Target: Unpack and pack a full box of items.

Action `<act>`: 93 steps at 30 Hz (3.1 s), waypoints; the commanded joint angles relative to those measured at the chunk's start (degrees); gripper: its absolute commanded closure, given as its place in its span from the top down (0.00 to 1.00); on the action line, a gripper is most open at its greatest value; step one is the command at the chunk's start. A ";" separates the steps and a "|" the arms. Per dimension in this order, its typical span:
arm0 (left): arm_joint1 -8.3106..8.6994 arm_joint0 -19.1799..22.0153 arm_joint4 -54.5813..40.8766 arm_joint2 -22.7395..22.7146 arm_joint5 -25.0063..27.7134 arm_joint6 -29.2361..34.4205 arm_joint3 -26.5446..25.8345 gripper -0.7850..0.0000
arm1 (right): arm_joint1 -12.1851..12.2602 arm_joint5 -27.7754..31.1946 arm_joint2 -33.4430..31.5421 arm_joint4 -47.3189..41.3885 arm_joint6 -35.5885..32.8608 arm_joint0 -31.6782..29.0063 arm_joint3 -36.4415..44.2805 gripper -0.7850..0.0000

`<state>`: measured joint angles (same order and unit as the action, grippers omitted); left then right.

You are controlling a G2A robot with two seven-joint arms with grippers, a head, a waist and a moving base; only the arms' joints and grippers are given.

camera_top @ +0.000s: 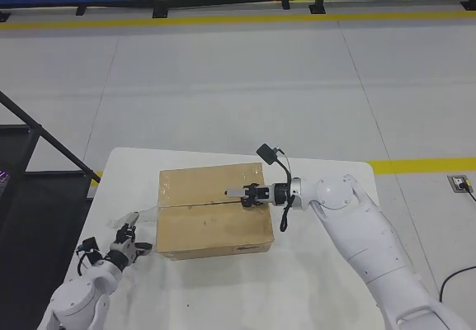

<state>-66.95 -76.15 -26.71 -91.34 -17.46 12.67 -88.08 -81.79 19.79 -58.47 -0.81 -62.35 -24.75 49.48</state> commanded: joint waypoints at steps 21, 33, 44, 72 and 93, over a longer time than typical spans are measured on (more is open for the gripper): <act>-2.44 7.26 -12.63 2.41 19.19 -2.26 8.01 1.00 | 0.00 0.00 0.00 0.00 0.00 0.00 0.00 1.00; -2.75 -1.32 -6.33 -0.38 28.84 -8.94 -6.50 1.00 | 0.00 0.00 0.00 0.00 0.00 0.00 0.00 1.00; -3.30 -0.38 -1.69 1.27 27.89 -12.20 -10.33 1.00 | 0.00 0.00 0.00 0.00 0.00 0.00 0.00 1.00; -4.82 -0.41 15.02 7.47 29.31 -17.88 -14.36 1.00 | 0.98 -1.75 -0.27 0.42 1.58 -2.99 4.10 1.00; -5.82 -0.25 22.20 10.76 28.61 -18.23 -14.72 1.00 | 1.12 -1.18 0.83 -0.82 1.69 -2.72 2.76 1.00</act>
<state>-72.73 -76.37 -5.19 -80.74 10.90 -5.45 -102.77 -80.69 18.51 -57.66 -1.57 -60.72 -27.45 52.24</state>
